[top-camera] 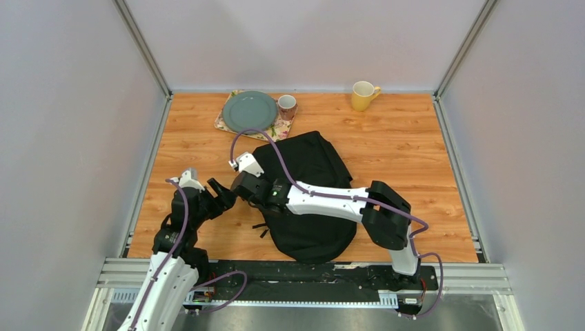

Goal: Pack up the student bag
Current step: Zip the student bag at the center of the board.

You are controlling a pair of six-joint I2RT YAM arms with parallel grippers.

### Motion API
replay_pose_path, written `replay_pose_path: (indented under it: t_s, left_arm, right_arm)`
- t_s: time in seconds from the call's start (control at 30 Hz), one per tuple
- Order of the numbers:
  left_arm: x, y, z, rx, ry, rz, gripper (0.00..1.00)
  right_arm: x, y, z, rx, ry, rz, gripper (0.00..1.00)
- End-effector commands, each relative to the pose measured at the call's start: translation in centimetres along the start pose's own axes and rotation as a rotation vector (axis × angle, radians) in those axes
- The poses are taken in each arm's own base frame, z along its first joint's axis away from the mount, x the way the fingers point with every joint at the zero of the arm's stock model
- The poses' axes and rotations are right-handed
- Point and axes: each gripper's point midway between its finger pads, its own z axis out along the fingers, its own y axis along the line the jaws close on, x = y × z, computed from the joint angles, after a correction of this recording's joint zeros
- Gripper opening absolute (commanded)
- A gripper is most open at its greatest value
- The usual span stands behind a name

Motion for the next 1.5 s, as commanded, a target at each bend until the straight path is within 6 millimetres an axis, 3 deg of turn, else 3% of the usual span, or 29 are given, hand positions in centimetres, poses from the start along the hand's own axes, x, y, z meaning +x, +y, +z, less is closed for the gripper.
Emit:
replay_pose_path:
  t_s: [0.0, 0.13, 0.3, 0.6, 0.9, 1.23, 1.47]
  left_arm:
    - [-1.6, -1.3, -0.6, 0.043, -0.052, 0.021, 0.81]
    - [-1.4, -1.3, -0.6, 0.049, -0.047, 0.022, 0.81]
    - [-1.0, -1.6, -0.4, 0.07, -0.029, 0.017, 0.81]
    - [0.2, -4.0, 0.1, 0.215, 0.041, 0.033, 0.82]
    - [1.3, -4.6, 0.7, 0.261, 0.102, 0.014, 0.82]
    - [2.3, -4.8, 1.1, 0.296, 0.141, 0.001, 0.82]
    - [2.9, -4.6, 1.3, 0.302, 0.16, -0.014, 0.82]
  right_arm:
    - [-2.8, -1.3, 0.1, 0.092, -0.083, 0.027, 0.31]
    - [-3.2, -1.4, -0.4, 0.085, -0.094, 0.038, 0.09]
    - [-3.2, -1.7, -0.4, 0.106, -0.094, 0.023, 0.0]
    - [-4.3, -1.3, -2.3, -0.04, -0.085, 0.059, 0.01]
    - [-3.5, -1.2, -1.7, -0.167, 0.01, 0.164, 0.04]
    - [-3.0, -4.6, -0.5, -0.12, 0.052, 0.375, 0.05]
    - [-3.4, -3.9, 0.7, -0.162, 0.058, 0.461, 0.12]
